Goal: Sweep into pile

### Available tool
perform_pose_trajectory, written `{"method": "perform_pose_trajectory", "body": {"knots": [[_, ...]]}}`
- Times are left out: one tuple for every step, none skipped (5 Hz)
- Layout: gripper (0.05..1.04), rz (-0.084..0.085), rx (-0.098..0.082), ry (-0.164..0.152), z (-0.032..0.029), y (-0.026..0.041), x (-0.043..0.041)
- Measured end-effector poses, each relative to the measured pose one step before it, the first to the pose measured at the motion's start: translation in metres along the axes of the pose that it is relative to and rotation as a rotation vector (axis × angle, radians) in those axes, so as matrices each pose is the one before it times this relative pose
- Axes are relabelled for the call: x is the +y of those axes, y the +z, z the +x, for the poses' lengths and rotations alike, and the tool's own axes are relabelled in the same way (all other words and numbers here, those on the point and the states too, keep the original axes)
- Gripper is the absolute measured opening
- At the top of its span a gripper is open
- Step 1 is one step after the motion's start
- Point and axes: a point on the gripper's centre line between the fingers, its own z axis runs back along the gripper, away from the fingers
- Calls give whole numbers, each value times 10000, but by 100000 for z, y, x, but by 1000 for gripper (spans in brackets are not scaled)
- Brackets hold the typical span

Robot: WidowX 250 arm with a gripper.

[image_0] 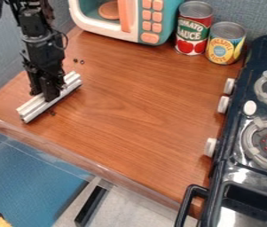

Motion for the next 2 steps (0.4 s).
{"method": "perform_pose_trajectory", "body": {"knots": [[337,-27,-305,-112,412,1644,-1360],[337,8,-96,-401,263,731,-1453]]}}
